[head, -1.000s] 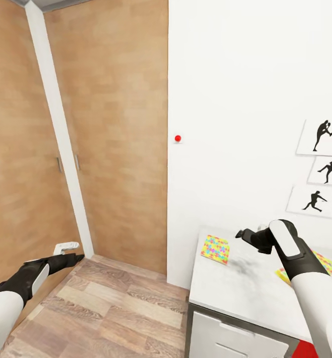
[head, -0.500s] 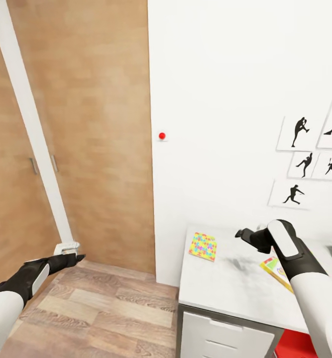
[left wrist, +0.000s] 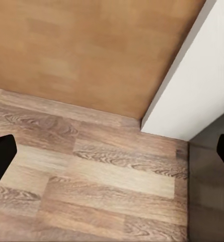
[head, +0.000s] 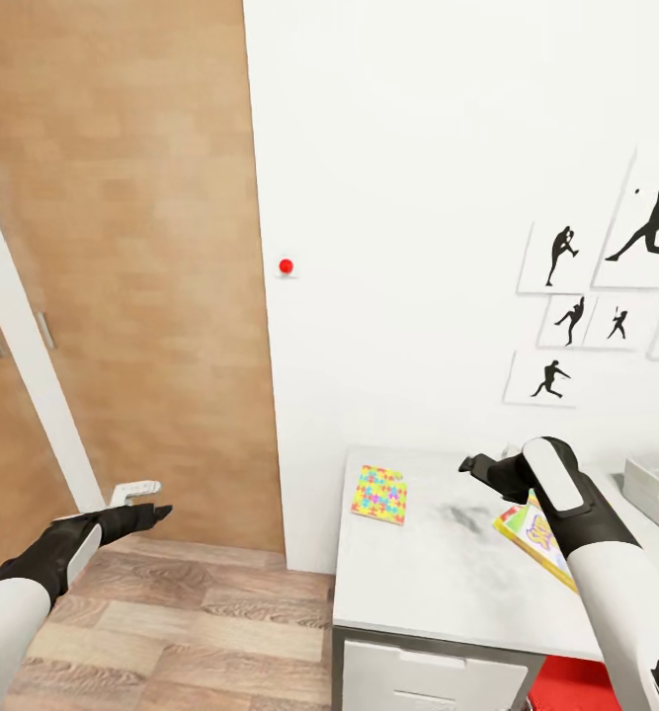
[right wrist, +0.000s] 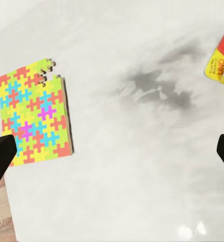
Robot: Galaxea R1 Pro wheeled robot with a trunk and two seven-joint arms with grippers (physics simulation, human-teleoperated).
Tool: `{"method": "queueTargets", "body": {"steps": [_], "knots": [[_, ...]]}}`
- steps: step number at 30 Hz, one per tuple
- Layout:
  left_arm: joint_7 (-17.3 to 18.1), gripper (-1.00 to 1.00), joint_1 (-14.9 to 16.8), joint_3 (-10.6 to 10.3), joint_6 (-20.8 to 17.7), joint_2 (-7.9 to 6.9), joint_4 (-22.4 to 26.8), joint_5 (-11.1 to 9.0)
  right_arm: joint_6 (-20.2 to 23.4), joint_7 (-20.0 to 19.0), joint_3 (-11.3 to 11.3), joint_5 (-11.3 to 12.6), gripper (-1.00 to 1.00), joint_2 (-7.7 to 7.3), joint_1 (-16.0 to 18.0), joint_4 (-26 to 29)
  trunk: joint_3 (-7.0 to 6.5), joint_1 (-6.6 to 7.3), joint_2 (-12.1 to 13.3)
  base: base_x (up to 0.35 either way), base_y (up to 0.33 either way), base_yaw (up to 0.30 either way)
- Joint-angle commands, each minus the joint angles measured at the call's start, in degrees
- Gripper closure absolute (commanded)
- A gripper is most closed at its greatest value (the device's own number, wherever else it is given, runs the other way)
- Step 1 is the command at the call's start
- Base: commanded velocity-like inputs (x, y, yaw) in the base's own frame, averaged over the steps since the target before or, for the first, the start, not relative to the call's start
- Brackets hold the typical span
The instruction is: Put all the toys in the child's room - the three board games (two on the bed and one on the table), the two jigsaw puzzles on the table, and the tennis ball on the table - inside the toy box on the table in the child's room.
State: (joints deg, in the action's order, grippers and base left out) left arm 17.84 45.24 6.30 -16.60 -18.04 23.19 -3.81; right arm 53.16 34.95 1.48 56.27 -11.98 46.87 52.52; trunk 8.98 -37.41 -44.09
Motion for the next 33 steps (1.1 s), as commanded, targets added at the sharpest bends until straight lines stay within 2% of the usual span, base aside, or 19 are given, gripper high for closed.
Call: {"method": "queueTargets", "body": {"steps": [1,5,9,11,14,24,27,30,33], "knots": [[0.3,-1.00,0.0,0.3,-0.6,0.07,0.1,-0.4,0.1,0.6,0.0,0.5,-1.00,0.19,0.1,0.0,0.16,-0.02,-0.1,0.012,0.000,-0.212],[0.3,-1.00,0.0,0.3,-0.9,0.58,0.1,-0.4,0.1,0.6,-0.4,0.3,-1.00,1.96,0.1,0.0,0.42,-0.02,-0.1,0.004,0.000,-0.212],[0.3,-1.00,0.0,-0.7,-1.4,1.45,0.0,-0.3,0.1,0.6,-2.6,0.2,-1.00,2.64,0.1,0.0,0.69,-0.02,-0.1,0.001,0.000,-0.212],[0.4,-1.00,0.0,-2.1,-2.7,1.46,0.0,-0.3,0.0,0.6,-3.8,0.2,-1.00,2.75,0.1,0.0,0.82,-0.02,-0.1,0.000,0.000,-0.212],[0.8,-1.00,0.1,-2.8,-4.8,1.33,0.0,-0.4,0.0,0.6,-4.5,0.2,-1.00,2.82,0.1,0.0,1.01,-0.02,-0.1,0.000,0.002,-0.212],[1.2,-1.00,0.1,-3.1,-5.5,1.16,0.0,-0.2,-0.1,0.6,-4.9,0.1,-1.00,2.76,0.1,0.0,1.67,-0.02,-0.1,0.000,0.214,-0.212],[1.5,-1.00,0.1,-3.1,-5.5,1.14,0.0,-0.2,-1.7,0.6,-5.0,0.1,-1.00,2.76,0.1,0.0,1.86,-0.02,-0.1,0.042,0.244,-0.212],[1.6,-1.00,0.1,-3.1,-5.4,1.10,0.0,-0.2,-3.7,0.6,-7.0,0.1,-1.00,2.75,0.1,-0.1,2.06,-0.02,-0.1,0.048,0.148,-0.212],[1.7,-1.00,0.1,-3.2,-5.3,1.22,0.0,-0.2,-4.2,0.6,-8.0,0.1,-1.00,2.75,0.1,-0.1,2.26,-0.02,-0.1,0.012,0.035,-0.212]]}}
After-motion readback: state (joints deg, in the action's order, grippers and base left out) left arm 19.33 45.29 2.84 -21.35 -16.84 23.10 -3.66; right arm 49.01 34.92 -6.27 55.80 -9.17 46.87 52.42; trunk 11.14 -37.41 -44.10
